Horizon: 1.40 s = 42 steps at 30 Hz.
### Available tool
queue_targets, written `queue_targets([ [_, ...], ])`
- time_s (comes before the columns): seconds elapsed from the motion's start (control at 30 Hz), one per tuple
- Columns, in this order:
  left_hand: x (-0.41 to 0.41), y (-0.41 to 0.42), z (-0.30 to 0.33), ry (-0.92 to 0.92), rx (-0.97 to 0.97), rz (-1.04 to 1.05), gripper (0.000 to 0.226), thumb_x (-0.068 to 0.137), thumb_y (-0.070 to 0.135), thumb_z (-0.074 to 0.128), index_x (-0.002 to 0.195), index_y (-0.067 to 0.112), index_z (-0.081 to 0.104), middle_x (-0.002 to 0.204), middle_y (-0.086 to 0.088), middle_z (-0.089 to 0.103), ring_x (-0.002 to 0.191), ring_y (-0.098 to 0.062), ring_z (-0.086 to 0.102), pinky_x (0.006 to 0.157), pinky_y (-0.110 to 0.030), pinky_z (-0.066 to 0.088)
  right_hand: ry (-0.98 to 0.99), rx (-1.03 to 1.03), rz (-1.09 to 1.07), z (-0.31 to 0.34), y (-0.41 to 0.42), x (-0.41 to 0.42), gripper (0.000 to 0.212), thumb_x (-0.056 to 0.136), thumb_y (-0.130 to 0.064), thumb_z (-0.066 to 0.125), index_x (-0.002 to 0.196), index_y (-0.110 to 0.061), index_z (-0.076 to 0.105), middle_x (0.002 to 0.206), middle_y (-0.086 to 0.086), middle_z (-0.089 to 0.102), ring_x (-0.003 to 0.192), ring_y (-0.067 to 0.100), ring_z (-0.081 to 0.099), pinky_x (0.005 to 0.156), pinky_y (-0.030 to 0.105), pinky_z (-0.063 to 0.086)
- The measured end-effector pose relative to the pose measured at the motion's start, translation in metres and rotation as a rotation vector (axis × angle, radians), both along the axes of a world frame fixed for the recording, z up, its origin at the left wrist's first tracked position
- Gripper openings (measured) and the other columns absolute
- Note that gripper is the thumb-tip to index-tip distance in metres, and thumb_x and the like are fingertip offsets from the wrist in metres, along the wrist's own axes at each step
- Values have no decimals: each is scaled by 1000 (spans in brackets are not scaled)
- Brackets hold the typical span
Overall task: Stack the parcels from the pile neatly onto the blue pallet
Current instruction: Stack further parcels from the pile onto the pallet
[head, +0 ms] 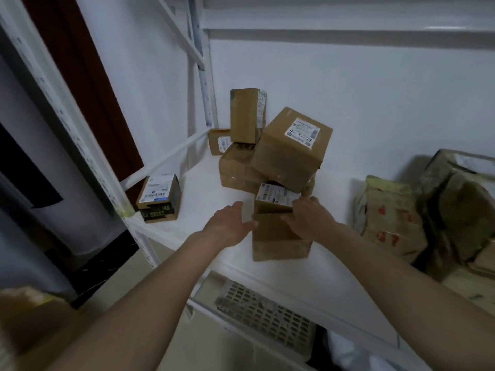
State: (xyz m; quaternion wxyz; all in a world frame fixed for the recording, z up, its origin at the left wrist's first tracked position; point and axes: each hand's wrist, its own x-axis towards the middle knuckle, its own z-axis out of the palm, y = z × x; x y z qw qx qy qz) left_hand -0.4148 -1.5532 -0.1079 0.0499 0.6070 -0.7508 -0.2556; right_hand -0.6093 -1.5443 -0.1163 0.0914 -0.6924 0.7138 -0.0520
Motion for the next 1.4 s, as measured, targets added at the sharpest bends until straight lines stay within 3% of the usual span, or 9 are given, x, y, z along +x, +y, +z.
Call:
queue_targets([
  [0.27, -29, -56, -28, 114, 68, 0, 64, 98, 45, 44, 150, 17, 20, 154, -4, 32, 137, -24, 37, 106, -32, 32, -37, 167, -106, -12, -43, -15, 48, 97, -41, 41, 135, -12, 36, 127, 10, 53, 116, 28, 50, 93, 35, 45],
  [0.43, -37, -78, -41, 244, 93, 7, 44, 100, 31, 43, 142, 16, 39, 143, -7, 47, 127, -23, 47, 94, -25, 35, -91, 201, -95, -17, -49, -13, 43, 99, -34, 38, 135, -10, 36, 127, 13, 53, 113, 27, 52, 86, 31, 44],
  [0.57, -28, -91, -46, 263, 79, 33, 37, 96, 26, 50, 132, 14, 49, 131, -6, 56, 107, -18, 54, 81, -22, 37, -133, 180, -106, -17, -49, -1, 36, 99, -25, 37, 132, -10, 41, 123, 10, 56, 93, 18, 52, 76, 24, 44],
  [0.8, 19, -98, -49, 140, 18, 88, 28, 88, 27, 59, 109, 10, 61, 105, -6, 63, 80, -14, 51, 57, -21, 35, -91, 163, -75, -15, -57, 38, 34, 96, -13, 40, 129, -9, 44, 122, 9, 57, 103, 22, 59, 81, 27, 49],
  [0.97, 61, -93, -44, 67, 36, 143, 13, 84, 26, 63, 86, 13, 62, 72, 4, 52, 59, -7, 47, 43, -17, 30, -79, 136, -16, -18, -63, 78, 32, 94, -9, 39, 125, -8, 47, 119, 10, 58, 102, 23, 58, 81, 29, 47],
  [1.03, 75, -90, -41, 74, 43, 156, 15, 84, 21, 62, 91, 8, 66, 76, -1, 57, 64, -13, 51, 44, -20, 32, -76, 114, 0, -17, -67, 96, 31, 94, -8, 38, 124, -8, 49, 120, 11, 59, 105, 25, 58, 83, 30, 46],
  [1.13, 91, -85, -32, 165, 7, 178, 20, 85, 15, 61, 101, 6, 68, 95, -9, 67, 79, -20, 59, 61, -25, 44, -95, 55, -11, -7, -70, 115, 33, 96, -8, 38, 127, -7, 48, 128, 12, 55, 115, 26, 54, 93, 30, 42],
  [1.2, 100, -81, -24, 240, -32, 189, 25, 85, 15, 63, 109, 7, 65, 103, -4, 66, 89, -20, 61, 69, -27, 47, -122, -7, -33, 3, -68, 125, 34, 97, -9, 39, 130, -5, 48, 131, 13, 54, 118, 27, 52, 96, 31, 41],
  [1.4, 111, -73, -1, 297, -144, 118, 34, 82, 20, 69, 114, 11, 63, 111, -5, 67, 100, -22, 62, 77, -28, 47, -95, -128, -105, 25, -52, 140, 33, 94, -5, 42, 125, -6, 51, 127, 13, 55, 114, 28, 53, 88, 31, 42],
])
